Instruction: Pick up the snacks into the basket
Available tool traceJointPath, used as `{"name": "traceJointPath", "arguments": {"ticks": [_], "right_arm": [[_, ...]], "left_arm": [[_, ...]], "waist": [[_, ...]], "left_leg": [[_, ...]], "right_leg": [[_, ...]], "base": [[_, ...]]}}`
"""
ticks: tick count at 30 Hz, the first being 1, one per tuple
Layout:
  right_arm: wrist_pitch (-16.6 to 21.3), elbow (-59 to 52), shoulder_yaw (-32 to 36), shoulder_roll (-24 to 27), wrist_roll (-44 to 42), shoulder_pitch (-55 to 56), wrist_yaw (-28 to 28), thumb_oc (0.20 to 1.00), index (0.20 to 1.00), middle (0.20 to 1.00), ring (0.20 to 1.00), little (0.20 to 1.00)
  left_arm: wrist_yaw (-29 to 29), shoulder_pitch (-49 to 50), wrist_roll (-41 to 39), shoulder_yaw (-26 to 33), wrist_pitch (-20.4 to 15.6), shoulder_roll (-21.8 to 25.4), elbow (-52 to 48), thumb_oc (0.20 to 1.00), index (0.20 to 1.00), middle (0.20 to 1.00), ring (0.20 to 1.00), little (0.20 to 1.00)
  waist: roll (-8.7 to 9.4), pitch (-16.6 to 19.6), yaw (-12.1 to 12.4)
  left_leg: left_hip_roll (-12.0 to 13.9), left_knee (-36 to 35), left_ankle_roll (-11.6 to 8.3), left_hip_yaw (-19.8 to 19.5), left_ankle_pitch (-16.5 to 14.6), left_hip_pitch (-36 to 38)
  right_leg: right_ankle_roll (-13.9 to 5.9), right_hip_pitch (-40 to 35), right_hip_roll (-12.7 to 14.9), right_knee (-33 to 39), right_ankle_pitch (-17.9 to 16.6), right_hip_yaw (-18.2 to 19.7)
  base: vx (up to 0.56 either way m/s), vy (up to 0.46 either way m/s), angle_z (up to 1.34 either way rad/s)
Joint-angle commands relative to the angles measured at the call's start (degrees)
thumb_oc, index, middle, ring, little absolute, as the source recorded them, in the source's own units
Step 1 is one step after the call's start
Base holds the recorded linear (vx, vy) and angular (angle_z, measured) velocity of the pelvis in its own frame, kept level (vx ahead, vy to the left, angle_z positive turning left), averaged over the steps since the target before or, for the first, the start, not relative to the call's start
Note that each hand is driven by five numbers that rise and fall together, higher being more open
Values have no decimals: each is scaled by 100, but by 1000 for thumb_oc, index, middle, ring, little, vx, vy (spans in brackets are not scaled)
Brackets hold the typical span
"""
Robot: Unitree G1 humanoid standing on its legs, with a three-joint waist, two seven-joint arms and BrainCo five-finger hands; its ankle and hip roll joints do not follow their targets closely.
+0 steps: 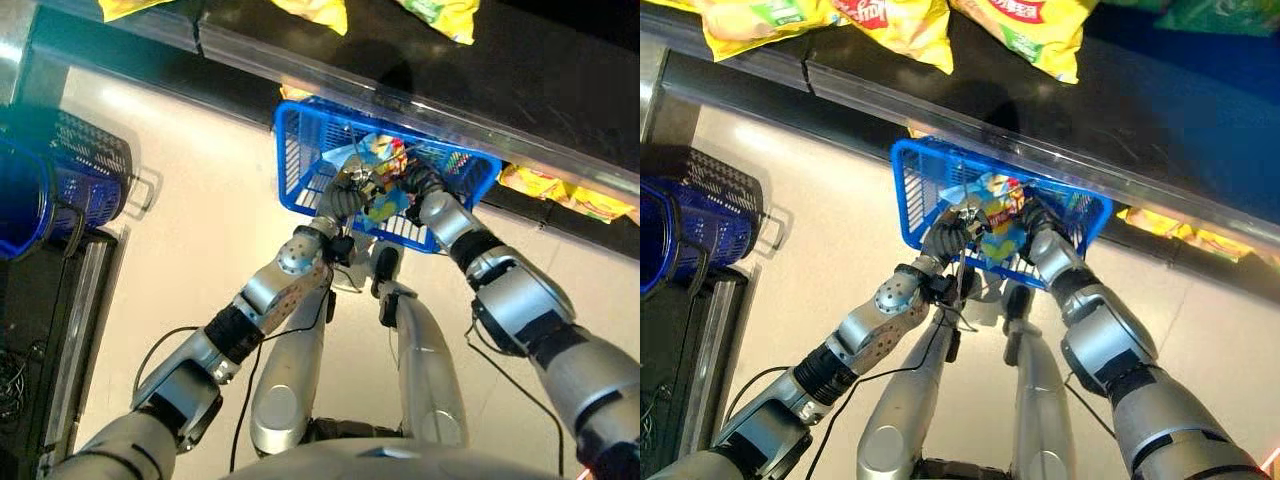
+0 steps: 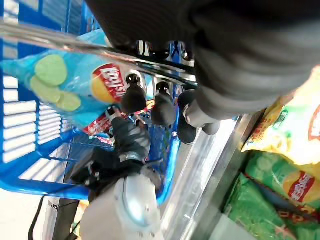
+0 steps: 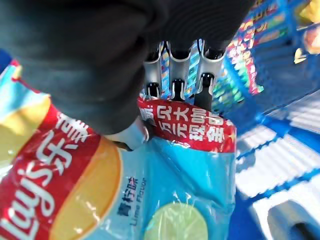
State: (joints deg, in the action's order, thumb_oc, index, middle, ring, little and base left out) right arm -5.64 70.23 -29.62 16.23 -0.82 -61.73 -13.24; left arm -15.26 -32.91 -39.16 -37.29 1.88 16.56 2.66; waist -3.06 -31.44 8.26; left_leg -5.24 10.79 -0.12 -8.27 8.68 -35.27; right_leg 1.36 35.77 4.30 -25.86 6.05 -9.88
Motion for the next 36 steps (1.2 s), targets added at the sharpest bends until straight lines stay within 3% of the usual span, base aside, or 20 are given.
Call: {"name": "traceJointPath", "arguments": {"ticks": [1, 8, 9, 10, 14, 23, 30, 32, 33, 34, 35, 36], "right_arm": [[154, 168, 156, 278, -352, -647, -228, 200, 200, 200, 200, 200], [133, 495, 396, 570, -593, -773, -299, 200, 200, 200, 200, 200], [107, 534, 363, 614, -552, -756, -290, 517, 517, 517, 517, 517], [89, 594, 314, 627, -503, -748, -239, 1000, 1000, 1000, 1000, 1000], [-109, 884, 131, 624, -30, -669, 11, 1000, 1000, 1000, 1000, 1000], [-239, 916, 215, 541, 385, -64, -15, 1000, 1000, 1000, 1000, 1000], [-291, 596, 52, 377, 973, 509, 56, 1000, 1000, 1000, 1000, 1000], [-292, 595, 51, 376, 973, 511, 56, 1000, 1000, 1000, 1000, 1000], [-193, 62, -70, 310, 1105, 991, 169, 1000, 1000, 1000, 1000, 1000], [-196, 60, -70, 311, 1106, 983, 170, 1000, 1000, 1000, 1000, 1000], [-137, -777, -11, 303, 1078, 1551, 249, 1000, 1000, 1000, 1000, 1000], [-141, -783, -9, 305, 1079, 1547, 249, 1000, 1000, 1000, 1000, 1000]], "left_arm": [[340, -116, -52, -175, -467, -332, -1615, 200, 200, 200, 200, 200], [497, 74, -165, -336, -363, -235, -1922, 200, 200, 200, 200, 200], [513, 74, -191, -354, -350, -216, -1927, 200, 200, 200, 200, 200], [525, 75, -210, -348, -347, -222, -1948, 200, 200, 200, 200, 200], [531, -1, -241, -295, -361, -266, -1966, 200, 200, 200, 200, 200], [509, 4, -340, -136, -394, -344, -2015, 200, 200, 200, 200, 200], [532, 394, -326, 283, -421, -125, -1868, 200, 200, 200, 200, 200], [532, 397, -326, 283, -420, -124, -1869, 200, 200, 200, 200, 200], [562, 771, -267, 649, -457, 7, -1734, 200, 200, 200, 200, 200], [562, 764, -268, 654, -456, 9, -1735, 200, 200, 200, 200, 200], [559, 1125, -213, 1050, -450, 70, -1565, 200, 200, 200, 200, 200], [559, 1120, -213, 1053, -449, 71, -1566, 200, 200, 200, 200, 200]], "waist": [[-415, 165, 55], [-555, 165, 169], [-568, 165, 188], [-581, 165, 197], [-592, 165, 175], [-571, 165, 71], [-298, 165, -86], [-297, 165, -85], [-157, 165, -173], [-153, 165, -177], [11, 165, -256], [15, 165, -258]], "left_leg": [[-93, 500, 14, 42, -752, -110], [-131, 473, 18, 11, -740, -196], [-131, 466, 22, 11, -738, -197], [-133, 453, 20, 4, -734, -189], [-145, 353, 10, -4, -724, -10], [-130, 342, 22, 59, -774, 235], [-57, 378, 71, 238, -933, 685], [-57, 376, 71, 239, -933, 688], [-15, 350, 70, 320, -977, 951], [-19, 338, 71, 319, -955, 939], [21, 307, 74, 375, -1027, 1239], [17, 295, 75, 375, -1006, 1231]], "right_leg": [[-736, -23, 507, 854, -598, 89], [-760, 19, 572, 854, -581, -28], [-765, 21, 579, 851, -584, -33], [-768, 9, 590, 857, -584, -48], [-778, -170, 621, 931, -585, -90], [-778, -420, 623, 989, -591, -55], [-830, -868, 584, 1159, -676, 120], [-830, -871, 584, 1160, -677, 121], [-858, -1128, 564, 1250, -707, 196], [-858, -1117, 568, 1261, -725, 196], [-875, -1404, 561, 1354, -735, 257], [-876, -1396, 565, 1365, -752, 257]], "base": [[5, 1, 4], [8, 16, 11], [6, 17, 4], [0, 0, 0], [3, 2, 1], [0, 3, 0], [10, 25, -7], [21, 47, -18], [16, 58, -11], [78, 83, -15], [49, 28, -15], [112, 89, -26]]}}
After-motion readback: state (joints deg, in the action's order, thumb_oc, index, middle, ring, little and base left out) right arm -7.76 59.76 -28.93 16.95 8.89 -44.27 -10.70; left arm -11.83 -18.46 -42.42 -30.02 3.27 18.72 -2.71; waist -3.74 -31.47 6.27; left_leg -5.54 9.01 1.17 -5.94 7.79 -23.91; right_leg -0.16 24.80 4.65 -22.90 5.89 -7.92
